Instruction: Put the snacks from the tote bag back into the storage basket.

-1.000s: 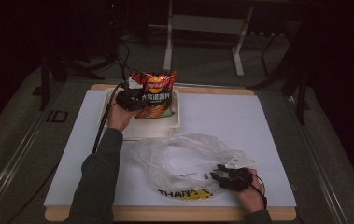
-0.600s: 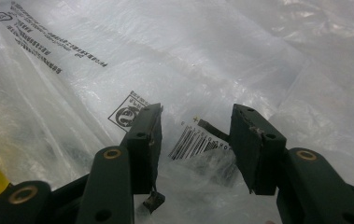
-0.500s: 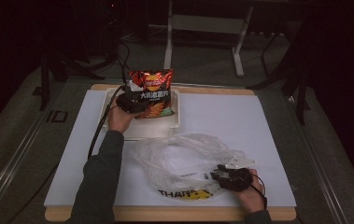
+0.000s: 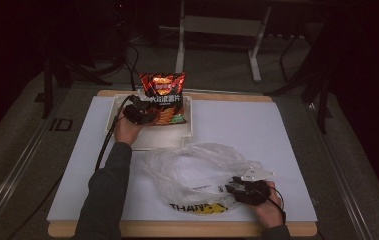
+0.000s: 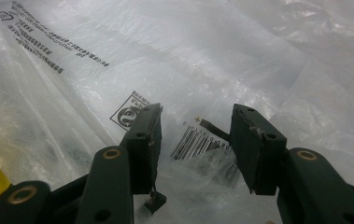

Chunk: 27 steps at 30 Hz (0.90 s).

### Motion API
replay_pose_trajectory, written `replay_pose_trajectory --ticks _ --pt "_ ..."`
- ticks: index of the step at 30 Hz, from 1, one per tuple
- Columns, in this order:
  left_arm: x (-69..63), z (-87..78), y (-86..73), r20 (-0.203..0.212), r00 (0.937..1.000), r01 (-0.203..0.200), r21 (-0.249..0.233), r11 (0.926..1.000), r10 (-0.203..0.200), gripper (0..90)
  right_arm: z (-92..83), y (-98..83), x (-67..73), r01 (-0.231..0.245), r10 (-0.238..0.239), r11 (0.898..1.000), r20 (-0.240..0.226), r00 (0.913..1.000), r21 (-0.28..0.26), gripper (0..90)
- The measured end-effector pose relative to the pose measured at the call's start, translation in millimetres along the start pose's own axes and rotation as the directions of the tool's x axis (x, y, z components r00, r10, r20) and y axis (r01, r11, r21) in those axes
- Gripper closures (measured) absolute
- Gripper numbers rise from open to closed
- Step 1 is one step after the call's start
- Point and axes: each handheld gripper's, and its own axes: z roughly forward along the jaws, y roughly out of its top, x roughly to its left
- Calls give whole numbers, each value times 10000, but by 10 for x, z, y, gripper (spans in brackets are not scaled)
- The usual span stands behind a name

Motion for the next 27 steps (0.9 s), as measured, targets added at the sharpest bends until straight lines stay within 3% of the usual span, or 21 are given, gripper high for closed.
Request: replay_pose_trajectory --ticks 3,7,17,27 --pt "18 11 6 -132 9994 319 89 9995 -318 559 -2 -2 0 -11 11 10000 -7 10000 -4 532" --pt "23 10 3 25 9985 548 69 9985 -549 563 -4 -1 0 5 -5 10000 -7 10000 10 532" --pt "-1 -97 -1 432 9983 389 -5 9992 -389 553 5 3 11 41 -41 10000 10 10000 -2 531" --pt "-80 -318 49 1073 9942 56 -579 9983 6 558 8 8 19 66 -66 10000 -2 10000 34 532"
